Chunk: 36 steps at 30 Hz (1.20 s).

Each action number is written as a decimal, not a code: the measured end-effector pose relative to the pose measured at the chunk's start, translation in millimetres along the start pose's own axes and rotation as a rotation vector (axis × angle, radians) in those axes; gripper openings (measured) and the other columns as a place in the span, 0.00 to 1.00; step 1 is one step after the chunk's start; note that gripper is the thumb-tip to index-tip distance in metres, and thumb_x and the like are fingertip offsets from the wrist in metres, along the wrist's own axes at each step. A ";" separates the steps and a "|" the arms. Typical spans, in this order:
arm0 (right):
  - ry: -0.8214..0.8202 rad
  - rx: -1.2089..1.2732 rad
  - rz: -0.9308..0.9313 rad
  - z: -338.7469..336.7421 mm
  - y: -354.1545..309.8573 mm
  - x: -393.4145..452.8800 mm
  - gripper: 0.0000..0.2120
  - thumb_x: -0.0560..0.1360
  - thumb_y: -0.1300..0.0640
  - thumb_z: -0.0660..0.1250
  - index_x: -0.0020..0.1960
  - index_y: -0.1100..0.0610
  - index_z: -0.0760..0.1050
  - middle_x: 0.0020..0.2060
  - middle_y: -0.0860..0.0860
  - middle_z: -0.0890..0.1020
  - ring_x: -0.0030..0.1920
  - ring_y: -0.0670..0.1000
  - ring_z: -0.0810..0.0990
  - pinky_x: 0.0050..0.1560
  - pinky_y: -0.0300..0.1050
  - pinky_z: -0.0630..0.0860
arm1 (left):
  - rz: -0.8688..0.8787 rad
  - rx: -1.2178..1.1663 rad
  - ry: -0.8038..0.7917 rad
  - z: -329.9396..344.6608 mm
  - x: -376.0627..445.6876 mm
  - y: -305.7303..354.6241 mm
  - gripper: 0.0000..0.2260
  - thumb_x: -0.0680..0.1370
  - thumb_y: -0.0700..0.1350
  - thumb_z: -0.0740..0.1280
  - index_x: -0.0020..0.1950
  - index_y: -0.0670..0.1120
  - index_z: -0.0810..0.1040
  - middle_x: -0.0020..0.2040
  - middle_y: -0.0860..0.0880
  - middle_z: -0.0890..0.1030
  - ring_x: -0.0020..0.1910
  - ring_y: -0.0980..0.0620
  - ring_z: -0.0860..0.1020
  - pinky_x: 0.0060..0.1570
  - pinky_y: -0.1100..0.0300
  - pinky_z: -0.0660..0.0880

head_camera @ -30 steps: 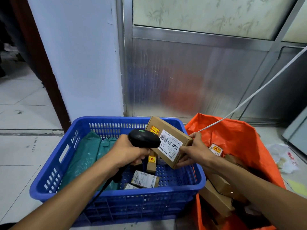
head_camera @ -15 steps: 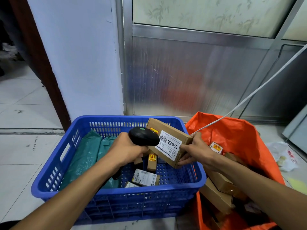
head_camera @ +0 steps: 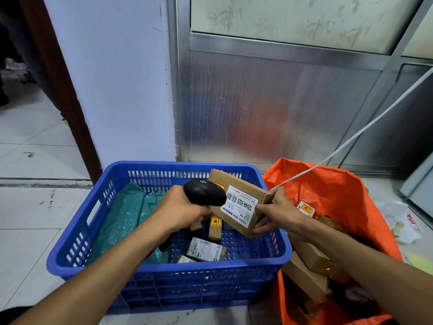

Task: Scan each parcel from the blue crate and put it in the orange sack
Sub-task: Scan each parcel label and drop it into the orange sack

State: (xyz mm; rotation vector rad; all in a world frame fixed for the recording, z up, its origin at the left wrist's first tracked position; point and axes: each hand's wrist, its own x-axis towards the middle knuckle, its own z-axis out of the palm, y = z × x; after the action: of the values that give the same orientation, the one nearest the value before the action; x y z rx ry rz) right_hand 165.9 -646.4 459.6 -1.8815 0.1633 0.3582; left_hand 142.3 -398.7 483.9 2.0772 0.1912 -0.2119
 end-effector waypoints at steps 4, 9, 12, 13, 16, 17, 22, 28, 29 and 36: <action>0.006 0.041 0.018 -0.2 1.1 3.5 0.21 0.80 0.67 0.63 0.62 0.53 0.55 0.49 0.62 0.83 0.40 0.62 0.87 0.38 0.54 0.85 | 0.002 0.015 -0.014 0.9 -1.9 1.9 0.03 0.71 0.42 0.77 0.43 0.45 0.85 0.30 0.50 0.84 0.25 0.58 0.78 0.35 0.60 0.75; -0.018 0.284 0.176 -10.3 1.2 8.5 0.18 0.77 0.68 0.62 0.66 0.65 0.68 0.50 0.64 0.85 0.45 0.64 0.86 0.39 0.51 0.85 | 0.005 0.014 -0.010 1.6 -0.9 2.0 0.03 0.71 0.40 0.77 0.43 0.45 0.85 0.30 0.50 0.83 0.24 0.58 0.77 0.35 0.61 0.74; 0.032 0.424 0.243 -27.8 -0.1 10.2 0.14 0.76 0.66 0.61 0.61 0.61 0.76 0.46 0.61 0.85 0.44 0.59 0.85 0.36 0.46 0.84 | 0.002 0.024 -0.010 1.6 0.5 0.8 0.04 0.71 0.40 0.78 0.43 0.46 0.85 0.28 0.52 0.83 0.24 0.59 0.77 0.35 0.60 0.74; 0.071 0.450 0.265 -34.3 -0.3 10.8 0.13 0.76 0.65 0.61 0.60 0.61 0.75 0.46 0.60 0.84 0.43 0.58 0.84 0.33 0.44 0.83 | 0.003 0.028 -0.012 1.5 0.9 0.6 0.04 0.71 0.41 0.78 0.43 0.46 0.85 0.29 0.52 0.83 0.25 0.58 0.78 0.35 0.60 0.74; 0.196 0.469 0.313 -55.4 3.7 12.7 0.07 0.76 0.63 0.60 0.53 0.61 0.72 0.50 0.61 0.79 0.46 0.57 0.79 0.26 0.40 0.79 | 0.007 0.033 -0.017 1.1 0.5 1.2 0.05 0.71 0.41 0.78 0.44 0.46 0.85 0.30 0.50 0.84 0.27 0.56 0.79 0.36 0.59 0.75; 0.224 0.472 0.322 -62.1 5.9 13.6 0.06 0.76 0.63 0.60 0.52 0.61 0.71 0.52 0.62 0.78 0.46 0.57 0.78 0.24 0.39 0.78 | 0.008 0.037 -0.018 1.1 0.0 1.5 0.05 0.71 0.41 0.78 0.44 0.46 0.85 0.30 0.50 0.84 0.27 0.56 0.79 0.36 0.58 0.75; 0.341 0.505 0.360 -93.9 18.5 14.5 0.09 0.75 0.62 0.59 0.54 0.62 0.70 0.52 0.63 0.80 0.44 0.57 0.79 0.28 0.41 0.78 | 0.011 0.049 -0.036 1.5 -3.9 3.5 0.04 0.72 0.40 0.77 0.45 0.44 0.85 0.30 0.49 0.84 0.27 0.54 0.79 0.34 0.59 0.75; 0.477 0.436 0.443 -127.5 35.1 5.7 0.15 0.70 0.59 0.59 0.55 0.62 0.71 0.48 0.62 0.79 0.40 0.55 0.75 0.31 0.43 0.71 | 0.006 0.065 -0.055 1.5 -7.6 5.3 0.05 0.72 0.39 0.77 0.46 0.44 0.85 0.33 0.47 0.85 0.29 0.53 0.79 0.34 0.59 0.76; 0.497 0.428 0.459 -132.1 38.2 3.9 0.14 0.70 0.59 0.59 0.54 0.62 0.71 0.47 0.61 0.79 0.39 0.54 0.73 0.29 0.42 0.71 | 0.005 0.067 -0.055 1.6 -7.8 5.2 0.05 0.72 0.39 0.77 0.46 0.44 0.85 0.33 0.47 0.85 0.29 0.53 0.79 0.34 0.59 0.76; 0.584 0.489 0.523 -157.2 59.5 -8.3 0.06 0.76 0.59 0.57 0.45 0.61 0.68 0.38 0.59 0.76 0.36 0.53 0.72 0.21 0.36 0.71 | -0.011 0.046 -0.068 6.6 -7.9 7.1 0.05 0.71 0.38 0.77 0.46 0.42 0.85 0.31 0.46 0.83 0.26 0.53 0.78 0.31 0.59 0.76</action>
State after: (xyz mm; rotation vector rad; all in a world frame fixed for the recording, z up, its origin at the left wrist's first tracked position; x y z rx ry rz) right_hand 167.0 -814.7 455.7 -1.3860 1.0526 0.0877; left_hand 135.7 -408.3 488.4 2.1113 0.1576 -0.2958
